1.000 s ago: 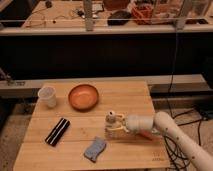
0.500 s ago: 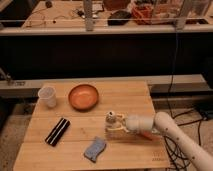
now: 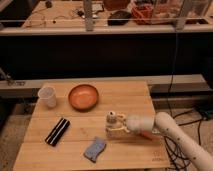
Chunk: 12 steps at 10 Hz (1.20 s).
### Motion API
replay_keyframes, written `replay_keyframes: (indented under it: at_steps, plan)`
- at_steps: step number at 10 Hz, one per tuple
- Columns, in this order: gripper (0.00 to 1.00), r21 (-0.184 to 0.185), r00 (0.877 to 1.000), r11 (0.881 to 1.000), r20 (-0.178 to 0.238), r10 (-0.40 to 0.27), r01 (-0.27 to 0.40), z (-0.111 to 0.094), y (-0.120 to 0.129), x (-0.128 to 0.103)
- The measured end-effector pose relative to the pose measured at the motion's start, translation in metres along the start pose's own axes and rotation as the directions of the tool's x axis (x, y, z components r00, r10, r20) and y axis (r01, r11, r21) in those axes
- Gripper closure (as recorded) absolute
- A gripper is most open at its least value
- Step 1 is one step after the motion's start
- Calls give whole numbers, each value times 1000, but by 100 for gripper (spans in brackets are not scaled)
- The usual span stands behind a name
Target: Stand the bottle upright
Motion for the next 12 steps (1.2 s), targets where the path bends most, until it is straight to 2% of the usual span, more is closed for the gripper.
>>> replay_keyframes:
  at_steps: [2,3,9,12]
  plan:
    - [44,0,1000,1000,0,0,0,0,0,0]
    - [39,0,1000,1000,0,0,0,0,0,0]
    - [39,10,1000,1000,-17,0,0,-3,0,3]
    - [46,18,1000,1000,-23,0,1,-4,0,4]
